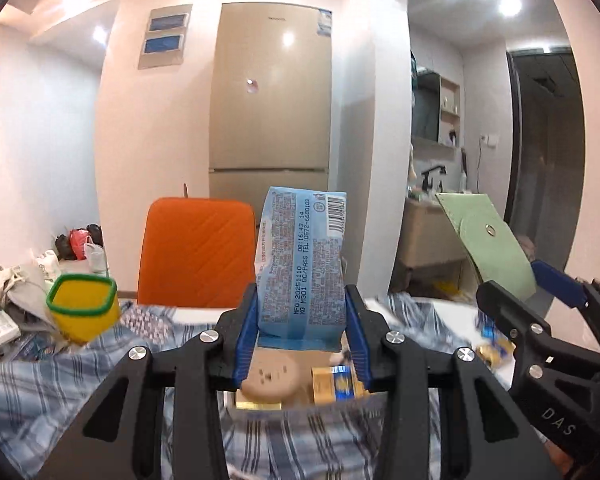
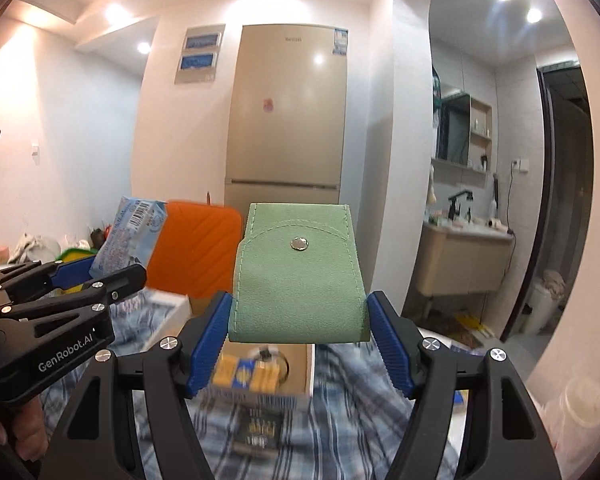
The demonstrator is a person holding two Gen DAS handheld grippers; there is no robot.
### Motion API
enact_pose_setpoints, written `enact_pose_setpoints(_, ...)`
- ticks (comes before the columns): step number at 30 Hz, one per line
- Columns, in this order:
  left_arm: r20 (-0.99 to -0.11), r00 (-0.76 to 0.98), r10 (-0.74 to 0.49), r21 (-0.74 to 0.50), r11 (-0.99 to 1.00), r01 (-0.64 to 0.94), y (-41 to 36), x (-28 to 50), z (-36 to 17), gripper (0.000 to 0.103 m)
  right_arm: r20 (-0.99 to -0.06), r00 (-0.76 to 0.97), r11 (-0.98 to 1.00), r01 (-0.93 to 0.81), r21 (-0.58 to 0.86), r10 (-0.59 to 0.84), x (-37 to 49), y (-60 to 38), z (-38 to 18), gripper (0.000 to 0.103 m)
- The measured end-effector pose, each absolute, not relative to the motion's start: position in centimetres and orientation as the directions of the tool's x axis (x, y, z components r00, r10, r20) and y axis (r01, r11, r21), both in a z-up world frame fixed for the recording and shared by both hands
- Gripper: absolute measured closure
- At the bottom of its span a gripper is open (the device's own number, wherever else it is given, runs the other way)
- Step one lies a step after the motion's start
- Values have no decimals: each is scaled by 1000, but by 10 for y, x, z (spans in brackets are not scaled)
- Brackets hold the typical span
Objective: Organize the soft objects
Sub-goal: 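Carry the green pouch and blue packet over the box with both grippers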
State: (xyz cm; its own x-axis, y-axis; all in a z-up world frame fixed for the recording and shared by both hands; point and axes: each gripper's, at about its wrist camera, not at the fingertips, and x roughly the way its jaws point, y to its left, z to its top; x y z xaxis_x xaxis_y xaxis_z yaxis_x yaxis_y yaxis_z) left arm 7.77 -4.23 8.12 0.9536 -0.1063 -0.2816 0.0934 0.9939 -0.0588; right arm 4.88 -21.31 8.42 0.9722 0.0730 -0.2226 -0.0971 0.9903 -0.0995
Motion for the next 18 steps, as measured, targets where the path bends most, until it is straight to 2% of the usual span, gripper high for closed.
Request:
enact_pose_setpoints(7, -222, 971, -88, -55, 995, 78, -40, 105, 102, 64, -181, 979, 993, -102, -65, 89, 90, -209, 110, 32)
enact_pose_setpoints(13, -238, 967, -93, -93, 993, 73, -37, 130, 93, 64, -145, 989, 998, -30, -47, 23, 119, -208, 110, 32)
enact_pose_setpoints(18, -259, 963, -73, -85, 995, 52, -36, 149, 76, 64, -172, 984, 998, -50, -42, 42, 135, -207, 102, 32)
